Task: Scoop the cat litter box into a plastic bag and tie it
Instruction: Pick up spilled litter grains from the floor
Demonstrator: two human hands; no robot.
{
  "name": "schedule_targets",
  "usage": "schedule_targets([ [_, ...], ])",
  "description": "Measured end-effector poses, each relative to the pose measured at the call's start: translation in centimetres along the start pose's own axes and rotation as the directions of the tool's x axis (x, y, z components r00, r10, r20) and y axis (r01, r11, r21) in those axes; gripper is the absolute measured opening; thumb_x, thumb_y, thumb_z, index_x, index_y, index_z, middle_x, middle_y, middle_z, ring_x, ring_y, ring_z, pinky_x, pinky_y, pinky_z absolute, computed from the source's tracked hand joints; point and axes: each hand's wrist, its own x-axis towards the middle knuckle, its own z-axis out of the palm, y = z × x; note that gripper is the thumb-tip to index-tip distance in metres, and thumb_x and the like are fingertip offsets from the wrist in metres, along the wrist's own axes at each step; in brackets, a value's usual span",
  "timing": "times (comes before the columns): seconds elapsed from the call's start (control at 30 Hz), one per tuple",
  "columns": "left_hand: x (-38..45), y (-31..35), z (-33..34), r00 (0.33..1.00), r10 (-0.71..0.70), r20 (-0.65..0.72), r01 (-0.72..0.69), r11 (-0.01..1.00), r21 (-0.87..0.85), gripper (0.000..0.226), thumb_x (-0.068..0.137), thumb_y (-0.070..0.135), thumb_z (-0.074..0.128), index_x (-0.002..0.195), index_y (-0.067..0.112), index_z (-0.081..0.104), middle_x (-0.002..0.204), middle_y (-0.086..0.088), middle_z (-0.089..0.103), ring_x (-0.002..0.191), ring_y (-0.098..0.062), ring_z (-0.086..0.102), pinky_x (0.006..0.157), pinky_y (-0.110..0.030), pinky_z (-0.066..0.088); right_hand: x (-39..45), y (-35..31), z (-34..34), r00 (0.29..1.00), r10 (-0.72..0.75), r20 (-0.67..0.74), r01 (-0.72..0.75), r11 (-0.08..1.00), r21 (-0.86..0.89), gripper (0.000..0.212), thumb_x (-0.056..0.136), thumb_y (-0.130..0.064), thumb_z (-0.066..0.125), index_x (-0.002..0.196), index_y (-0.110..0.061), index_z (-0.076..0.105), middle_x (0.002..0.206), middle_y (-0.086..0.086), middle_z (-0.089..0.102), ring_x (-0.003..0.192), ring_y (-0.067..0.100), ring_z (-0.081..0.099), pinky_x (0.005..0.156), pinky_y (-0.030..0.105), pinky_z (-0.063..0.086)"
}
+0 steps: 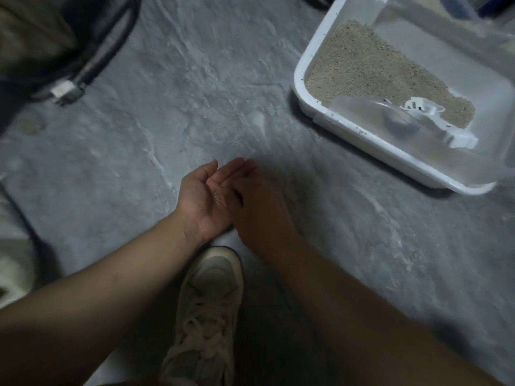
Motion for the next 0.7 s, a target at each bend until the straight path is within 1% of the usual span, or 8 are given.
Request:
schedule_targets([
  [0.07,-0.9,0.6,-0.9,1.0,0.022,0.007,-0.022,0.998,-0.052,0.05,0.101,0.029,0.04,0.094,-0.004,0.077,0.112,-0.022,0.074,0.1,-0.036,0.074,0.095,-0.047,0.052,-0.2,-0.9,0.7,0.993,-0.112,-0.024,0.113,0.994,0.014,0.017,0.095,-0.016,0.062,0.1,-0.005,0.075,0.098,0.018,0.072,0.093,0.033,0.067,0.076,0.032,0.05],
  [0.17,-2.1,1.5,-2.5,0.997,0.07,-0.011,-0.071,0.991,-0.111,0.053,0.101,0.028,0.041,0.083,-0.003,0.079,0.108,-0.021,0.075,0.097,-0.036,0.075,0.099,-0.046,0.053,-1.2,-0.9,0.5,0.996,-0.015,-0.084,0.023,0.996,0.088,0.016,0.094,-0.022,0.063,0.094,-0.011,0.075,0.094,0.008,0.073,0.082,0.016,0.061,0.073,0.022,0.038],
  [0.27,-3.2,1.9,-4.0,0.993,0.113,-0.028,-0.116,0.982,-0.152,0.054,0.102,0.026,0.04,0.082,-0.005,0.08,0.109,-0.022,0.074,0.098,-0.038,0.074,0.097,-0.048,0.054,-2.2,3.3,-0.8,0.918,0.34,-0.206,-0.333,0.94,0.067,0.014,0.087,-0.02,0.066,0.089,-0.006,0.069,0.089,0.013,0.069,0.082,0.023,0.06,0.072,0.03,0.04],
  [0.37,-4.1,2.0,-5.1,0.99,0.135,-0.029,-0.138,0.973,-0.183,0.053,0.102,0.025,0.04,0.084,-0.006,0.079,0.109,-0.023,0.074,0.099,-0.039,0.074,0.095,-0.049,0.054,-2.7,8.2,-1.6,0.772,0.624,-0.118,-0.634,0.77,-0.069,0.034,0.079,-0.029,0.077,0.097,-0.004,0.064,0.101,0.019,0.066,0.099,0.035,0.061,0.09,0.042,0.052],
  [0.43,-4.7,2.1,-5.6,0.988,0.153,-0.022,-0.155,0.967,-0.203,0.053,0.102,0.025,0.04,0.084,-0.006,0.079,0.108,-0.023,0.074,0.099,-0.039,0.074,0.093,-0.049,0.057,-2.4,9.8,-1.5,0.755,0.651,-0.075,-0.655,0.746,-0.124,0.033,0.076,-0.033,0.077,0.095,-0.008,0.066,0.1,0.016,0.065,0.098,0.033,0.062,0.09,0.041,0.054],
  [0.53,-5.5,2.6,-6.6,0.98,0.195,-0.031,-0.197,0.952,-0.234,0.052,0.102,0.025,0.04,0.083,-0.006,0.078,0.107,-0.023,0.074,0.098,-0.038,0.074,0.088,-0.052,0.06,-1.5,10.3,-1.5,0.793,0.603,-0.08,-0.607,0.774,-0.182,0.017,0.078,-0.023,0.068,0.088,-0.009,0.071,0.088,0.013,0.069,0.088,0.03,0.067,0.078,0.028,0.051],
  [0.6,-6.1,2.8,-7.5,0.974,0.219,-0.049,-0.225,0.943,-0.244,0.054,0.103,0.025,0.039,0.083,-0.006,0.079,0.107,-0.022,0.074,0.099,-0.038,0.074,0.086,-0.051,0.06,-0.9,10.4,-1.5,0.834,0.548,-0.063,-0.544,0.8,-0.252,0.017,0.085,-0.014,0.06,0.089,-0.005,0.074,0.087,0.018,0.071,0.086,0.037,0.068,0.077,0.032,0.052],
  [0.7,-6.8,2.7,-8.8,0.971,0.23,-0.07,-0.24,0.935,-0.26,0.055,0.103,0.025,0.039,0.084,-0.006,0.079,0.109,-0.023,0.074,0.1,-0.039,0.074,0.083,-0.05,0.062,-0.5,10.3,-1.1,0.871,0.491,-0.035,-0.473,0.815,-0.336,0.02,0.09,-0.016,0.06,0.094,-0.002,0.074,0.093,0.025,0.07,0.091,0.043,0.066,0.084,0.039,0.053],
])
